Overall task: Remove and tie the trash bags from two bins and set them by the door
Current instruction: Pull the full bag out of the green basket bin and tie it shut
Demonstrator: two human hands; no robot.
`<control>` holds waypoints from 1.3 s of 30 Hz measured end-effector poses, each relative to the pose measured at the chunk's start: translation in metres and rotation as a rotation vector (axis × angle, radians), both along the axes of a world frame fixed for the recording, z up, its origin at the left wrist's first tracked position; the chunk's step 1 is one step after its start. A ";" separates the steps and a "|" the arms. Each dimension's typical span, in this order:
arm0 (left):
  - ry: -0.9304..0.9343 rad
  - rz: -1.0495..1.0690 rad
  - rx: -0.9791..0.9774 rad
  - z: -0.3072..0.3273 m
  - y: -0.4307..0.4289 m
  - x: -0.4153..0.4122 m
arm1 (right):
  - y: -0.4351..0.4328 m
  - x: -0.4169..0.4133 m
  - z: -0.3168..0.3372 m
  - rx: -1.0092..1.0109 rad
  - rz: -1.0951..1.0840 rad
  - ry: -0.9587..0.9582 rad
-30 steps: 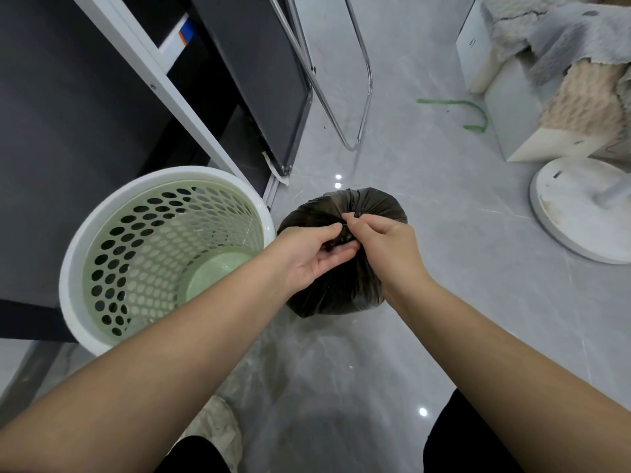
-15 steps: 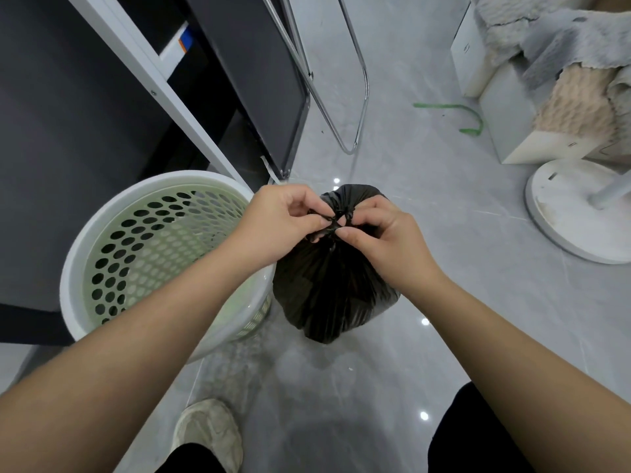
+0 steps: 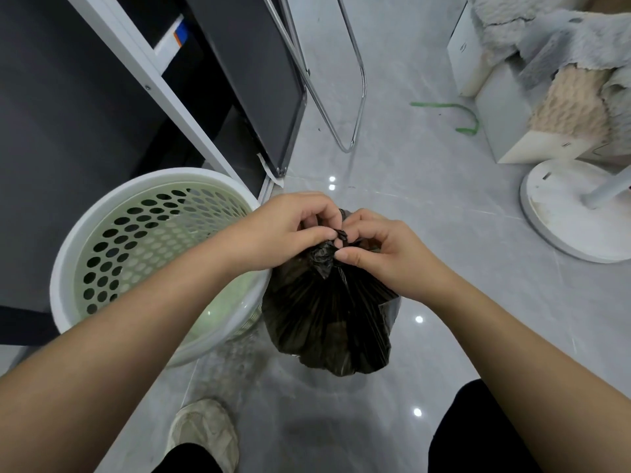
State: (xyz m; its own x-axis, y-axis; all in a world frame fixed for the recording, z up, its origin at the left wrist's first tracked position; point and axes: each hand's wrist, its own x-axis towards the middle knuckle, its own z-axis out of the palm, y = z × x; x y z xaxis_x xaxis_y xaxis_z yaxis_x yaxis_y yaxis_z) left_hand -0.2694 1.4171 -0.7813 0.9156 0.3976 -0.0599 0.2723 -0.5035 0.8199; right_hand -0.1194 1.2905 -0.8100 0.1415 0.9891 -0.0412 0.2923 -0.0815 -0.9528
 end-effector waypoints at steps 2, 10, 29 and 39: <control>0.026 -0.032 -0.011 -0.002 0.000 0.000 | -0.001 -0.002 -0.001 -0.008 -0.057 0.071; 0.006 0.057 -0.092 -0.013 -0.002 0.005 | 0.002 -0.016 -0.002 0.097 -0.304 0.055; -0.045 0.275 0.056 -0.029 -0.028 0.006 | 0.008 -0.026 -0.005 -0.065 -0.493 -0.107; -0.154 0.531 0.148 -0.024 -0.025 0.010 | 0.009 -0.033 0.004 0.023 -0.461 -0.081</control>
State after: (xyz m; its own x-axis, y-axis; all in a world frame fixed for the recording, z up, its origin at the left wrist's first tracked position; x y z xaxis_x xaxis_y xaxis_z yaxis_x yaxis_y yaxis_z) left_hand -0.2592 1.3919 -0.8050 0.5820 0.7994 0.1494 0.4021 -0.4426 0.8015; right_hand -0.1526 1.2998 -0.8062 0.5680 0.8230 0.0097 0.3042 -0.1991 -0.9316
